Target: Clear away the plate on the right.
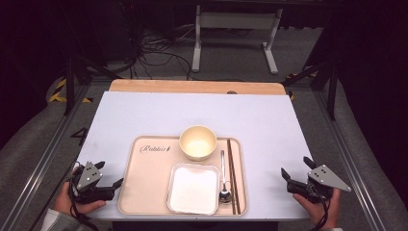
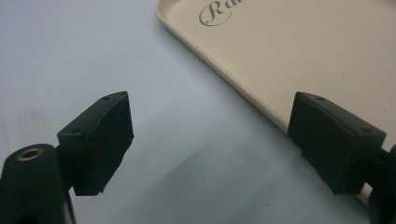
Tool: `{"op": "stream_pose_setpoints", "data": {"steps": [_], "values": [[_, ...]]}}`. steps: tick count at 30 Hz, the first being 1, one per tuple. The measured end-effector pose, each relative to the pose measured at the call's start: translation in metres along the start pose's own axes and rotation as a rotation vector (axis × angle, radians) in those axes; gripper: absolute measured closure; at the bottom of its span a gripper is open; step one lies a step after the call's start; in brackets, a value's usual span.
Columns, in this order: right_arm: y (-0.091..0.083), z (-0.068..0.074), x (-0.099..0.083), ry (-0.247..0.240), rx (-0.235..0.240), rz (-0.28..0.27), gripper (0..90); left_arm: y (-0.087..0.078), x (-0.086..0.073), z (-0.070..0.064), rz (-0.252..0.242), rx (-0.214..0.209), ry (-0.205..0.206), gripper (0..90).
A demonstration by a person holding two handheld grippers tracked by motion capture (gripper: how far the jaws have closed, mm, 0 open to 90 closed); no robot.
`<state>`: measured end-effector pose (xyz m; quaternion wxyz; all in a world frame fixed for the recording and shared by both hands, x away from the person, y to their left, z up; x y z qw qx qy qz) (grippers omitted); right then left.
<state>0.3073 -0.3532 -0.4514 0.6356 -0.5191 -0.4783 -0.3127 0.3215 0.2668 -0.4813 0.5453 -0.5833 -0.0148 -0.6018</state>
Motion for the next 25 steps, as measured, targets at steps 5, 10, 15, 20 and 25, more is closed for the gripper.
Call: {"op": "stream_pose_setpoints", "data": {"steps": [5,10,15,20,25], "values": [[0.0010,-0.0028,-0.0005,0.008,-0.002,0.001,13.9,-0.0015,0.0002,0.0010,-0.006,0.007,-0.001,14.9],[0.0015,-0.0006,0.0008,-0.014,-0.005,0.002,14.3,-0.0015,0.0000,0.0031,-0.003,0.010,-0.002,14.9],[0.0042,-0.0041,-0.0021,0.002,-0.010,0.019,14.4,-0.0010,-0.0002,0.0063,-0.007,0.013,-0.010,14.7],[0.0056,-0.0060,-0.0027,0.008,-0.016,0.024,14.2,-0.0006,-0.0007,0.0074,-0.006,0.015,-0.012,14.6],[0.0061,-0.0072,-0.0032,0.016,-0.015,0.025,14.1,-0.0005,-0.0005,0.0082,-0.005,0.018,-0.020,14.5]]}}
Point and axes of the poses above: each handheld gripper's, and its own axes: y roughly forward along the jaws, x roughly out of its top, z roughly to its left, the point moved 3 cm from there along y, roughly forward along the jaws, and after that the axes turned 12 degrees about y, right-handed, at the moved point
